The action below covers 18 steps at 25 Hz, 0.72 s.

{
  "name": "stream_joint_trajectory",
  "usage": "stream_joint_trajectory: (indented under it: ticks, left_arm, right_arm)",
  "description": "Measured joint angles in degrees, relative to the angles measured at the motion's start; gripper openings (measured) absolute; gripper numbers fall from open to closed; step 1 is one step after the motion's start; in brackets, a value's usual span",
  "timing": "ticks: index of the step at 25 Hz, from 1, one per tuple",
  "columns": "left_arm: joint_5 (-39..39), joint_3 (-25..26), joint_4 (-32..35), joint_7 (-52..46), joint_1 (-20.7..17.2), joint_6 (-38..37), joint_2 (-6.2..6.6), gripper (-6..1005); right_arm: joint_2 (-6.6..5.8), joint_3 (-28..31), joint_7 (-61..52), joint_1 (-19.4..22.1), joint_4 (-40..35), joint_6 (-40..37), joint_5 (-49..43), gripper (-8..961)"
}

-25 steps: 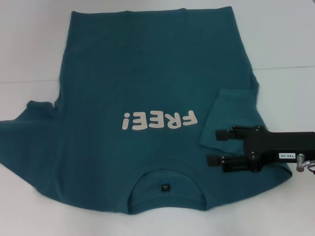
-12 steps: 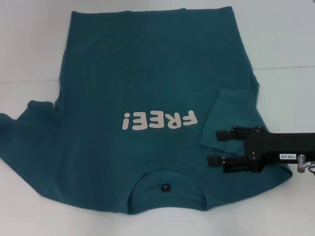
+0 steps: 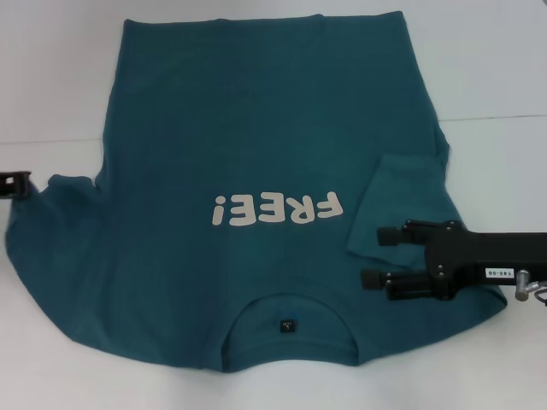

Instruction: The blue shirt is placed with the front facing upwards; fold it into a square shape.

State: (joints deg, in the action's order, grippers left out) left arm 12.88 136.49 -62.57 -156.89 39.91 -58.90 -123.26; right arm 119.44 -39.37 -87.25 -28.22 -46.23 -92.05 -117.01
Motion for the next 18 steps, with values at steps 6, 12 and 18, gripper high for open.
stream_joint_trajectory:
  ticks: [6,12,18]
  left_arm:
    - [7.5,-3.3,-1.6,0.1,0.2,-3.3,-0.32,36]
    - [12.0,-7.0,-1.0,0.2,1.3,-3.7,-0.44,37]
    - [14.6,-9.8,1.8,0.2,3.5,-2.8,-0.53,36]
  right_arm:
    - [0.00,0.0,0.1,0.0,0.1,0.1,0.0,914]
    - [0.00,0.0,0.1,0.3,0.1,0.1,0.0,914]
    - [-0.05,0.0,0.2,0.5,0.7,0.1,-0.1,914]
